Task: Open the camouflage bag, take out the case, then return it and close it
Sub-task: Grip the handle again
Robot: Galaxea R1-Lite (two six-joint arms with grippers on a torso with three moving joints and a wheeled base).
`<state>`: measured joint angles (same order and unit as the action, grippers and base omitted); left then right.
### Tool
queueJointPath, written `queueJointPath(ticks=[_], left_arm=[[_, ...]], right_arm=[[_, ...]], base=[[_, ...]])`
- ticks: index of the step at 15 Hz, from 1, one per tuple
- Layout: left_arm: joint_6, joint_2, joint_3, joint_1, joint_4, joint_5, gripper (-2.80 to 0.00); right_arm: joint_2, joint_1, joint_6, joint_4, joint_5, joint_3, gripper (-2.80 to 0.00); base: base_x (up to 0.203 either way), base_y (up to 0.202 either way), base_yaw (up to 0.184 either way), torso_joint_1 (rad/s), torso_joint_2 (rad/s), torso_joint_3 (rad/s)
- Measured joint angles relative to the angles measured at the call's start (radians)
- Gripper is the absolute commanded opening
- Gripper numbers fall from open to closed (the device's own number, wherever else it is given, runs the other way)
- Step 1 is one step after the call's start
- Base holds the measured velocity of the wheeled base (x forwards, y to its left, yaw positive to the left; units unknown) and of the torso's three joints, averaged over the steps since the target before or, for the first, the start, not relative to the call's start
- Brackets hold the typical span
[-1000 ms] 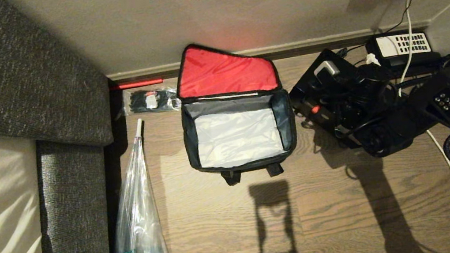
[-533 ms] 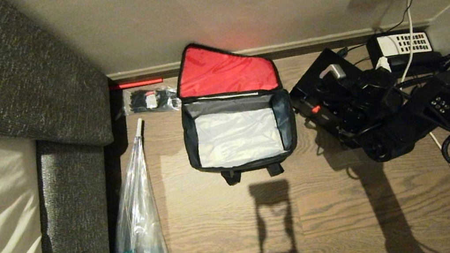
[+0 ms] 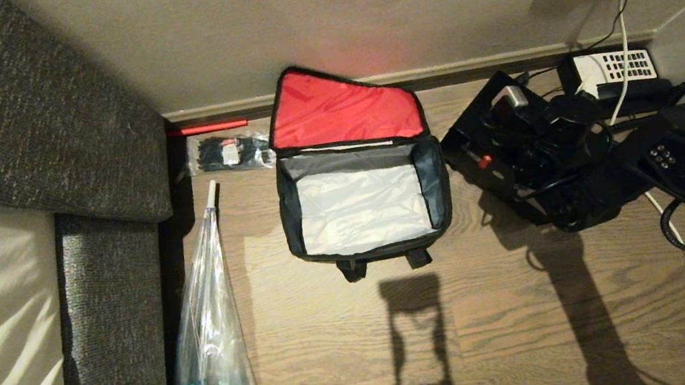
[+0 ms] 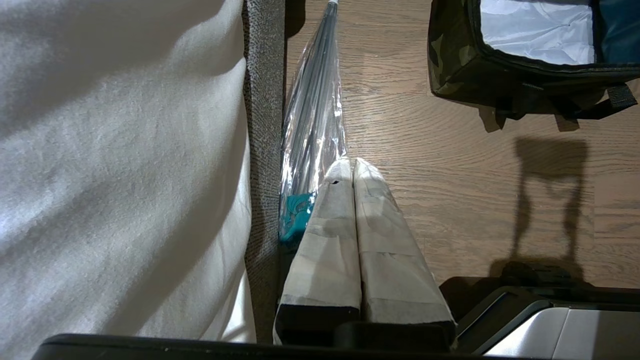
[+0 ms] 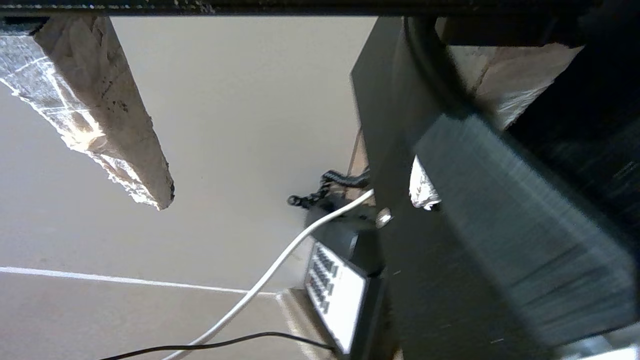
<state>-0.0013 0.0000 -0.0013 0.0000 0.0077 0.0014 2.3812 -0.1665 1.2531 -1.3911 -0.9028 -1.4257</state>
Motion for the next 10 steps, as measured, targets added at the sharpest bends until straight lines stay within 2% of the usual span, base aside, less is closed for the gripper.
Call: queueJointPath(ticks=[6, 7, 10], left_arm=[[0.000, 0.000, 0.000, 0.000, 0.000, 0.000, -2.80], [0.000, 0.000, 0.000, 0.000, 0.000, 0.000, -2.80], [0.000, 0.000, 0.000, 0.000, 0.000, -0.001, -2.80]], right_arm=[[0.035, 0.047, 0.029, 0.031, 0.003, -0.081, 0.00], [0.039, 0.050, 0.028, 0.033, 0.003, -0.084, -2.80], [0.046, 0.051, 0.023, 0.032, 0.004, -0.072, -2.80]], base=[[0.000, 0.000, 0.000, 0.000, 0.00, 0.000], [0.000, 0.000, 0.000, 0.000, 0.00, 0.000], [0.000, 0.000, 0.000, 0.000, 0.00, 0.000]])
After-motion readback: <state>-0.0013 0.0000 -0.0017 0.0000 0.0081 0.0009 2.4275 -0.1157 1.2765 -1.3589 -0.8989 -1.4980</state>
